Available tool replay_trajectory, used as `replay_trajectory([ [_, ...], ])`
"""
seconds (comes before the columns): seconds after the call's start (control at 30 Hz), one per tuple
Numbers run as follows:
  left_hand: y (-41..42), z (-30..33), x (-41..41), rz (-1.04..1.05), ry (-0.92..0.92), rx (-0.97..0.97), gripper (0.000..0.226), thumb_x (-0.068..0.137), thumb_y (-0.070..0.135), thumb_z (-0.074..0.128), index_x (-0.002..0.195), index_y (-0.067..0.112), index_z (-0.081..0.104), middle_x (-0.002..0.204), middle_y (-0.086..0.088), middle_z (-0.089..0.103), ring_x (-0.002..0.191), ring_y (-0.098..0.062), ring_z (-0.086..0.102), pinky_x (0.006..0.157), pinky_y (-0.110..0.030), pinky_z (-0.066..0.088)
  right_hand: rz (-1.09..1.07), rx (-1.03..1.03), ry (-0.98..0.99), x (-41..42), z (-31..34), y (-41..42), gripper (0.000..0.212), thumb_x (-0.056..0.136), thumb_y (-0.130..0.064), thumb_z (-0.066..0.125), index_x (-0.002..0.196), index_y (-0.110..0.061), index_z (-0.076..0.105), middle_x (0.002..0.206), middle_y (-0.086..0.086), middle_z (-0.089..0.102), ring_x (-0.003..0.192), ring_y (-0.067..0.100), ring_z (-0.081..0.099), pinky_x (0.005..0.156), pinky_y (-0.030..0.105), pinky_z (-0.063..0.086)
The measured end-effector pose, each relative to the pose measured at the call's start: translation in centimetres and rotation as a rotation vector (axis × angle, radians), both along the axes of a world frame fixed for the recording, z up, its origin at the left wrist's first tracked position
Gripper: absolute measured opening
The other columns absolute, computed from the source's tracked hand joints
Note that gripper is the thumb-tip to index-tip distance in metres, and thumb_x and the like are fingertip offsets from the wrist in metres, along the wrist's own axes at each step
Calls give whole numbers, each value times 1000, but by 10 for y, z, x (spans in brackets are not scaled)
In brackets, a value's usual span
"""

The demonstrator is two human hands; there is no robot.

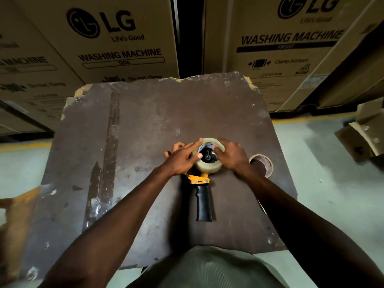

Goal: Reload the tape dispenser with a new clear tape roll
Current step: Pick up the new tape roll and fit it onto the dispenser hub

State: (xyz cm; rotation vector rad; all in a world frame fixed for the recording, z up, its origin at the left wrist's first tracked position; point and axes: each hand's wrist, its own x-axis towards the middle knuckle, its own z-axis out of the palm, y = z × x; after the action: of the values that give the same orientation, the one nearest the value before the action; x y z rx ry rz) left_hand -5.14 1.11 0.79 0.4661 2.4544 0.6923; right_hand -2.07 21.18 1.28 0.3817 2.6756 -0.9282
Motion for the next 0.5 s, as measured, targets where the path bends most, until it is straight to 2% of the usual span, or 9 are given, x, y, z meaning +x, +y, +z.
replay_trajectory([
  [0.1,-9,-7,-5,14,-78,18,63,85,73,35,142,66,11,152,-3,39,141,-14,14,105,-51,15,-165,-436,-78,4,-3,12,37,101,-47,45,127,-28,64,118,4,70,100,27,71,68,44,63],
  [0.17,-10,-6,-7,16,-101,21,66,82,74,34,144,65,12,143,-9,44,142,-10,11,103,-49,15,-243,-634,-147,5,-6,19,33,103,-39,48,130,-26,62,126,4,69,112,24,67,70,41,62],
  [0.23,-10,-4,-7,15,-105,40,66,85,70,36,146,60,13,138,-13,48,144,-8,9,104,-49,15,-256,-714,-159,6,-13,23,35,102,-34,51,134,-22,60,128,6,68,114,21,66,74,39,60],
  [0.33,-11,-7,-4,11,-85,43,60,94,63,42,146,60,13,145,-11,43,146,-10,7,103,-47,11,-263,-754,-127,7,-19,24,36,102,-31,54,135,-21,61,124,10,70,104,19,67,75,39,58],
  [0.43,-12,-12,-4,22,-77,25,58,92,68,41,141,69,11,151,-12,33,148,-15,7,102,-44,8,-257,-785,-99,7,-21,25,31,101,-28,56,131,-23,63,121,14,71,100,21,67,79,45,57],
  [0.5,-12,-10,-5,12,-64,23,60,92,68,42,143,67,12,152,-12,33,148,-16,7,106,-46,8,-256,-804,-90,8,-22,25,31,100,-26,57,130,-20,64,120,17,71,98,23,67,82,49,56],
])
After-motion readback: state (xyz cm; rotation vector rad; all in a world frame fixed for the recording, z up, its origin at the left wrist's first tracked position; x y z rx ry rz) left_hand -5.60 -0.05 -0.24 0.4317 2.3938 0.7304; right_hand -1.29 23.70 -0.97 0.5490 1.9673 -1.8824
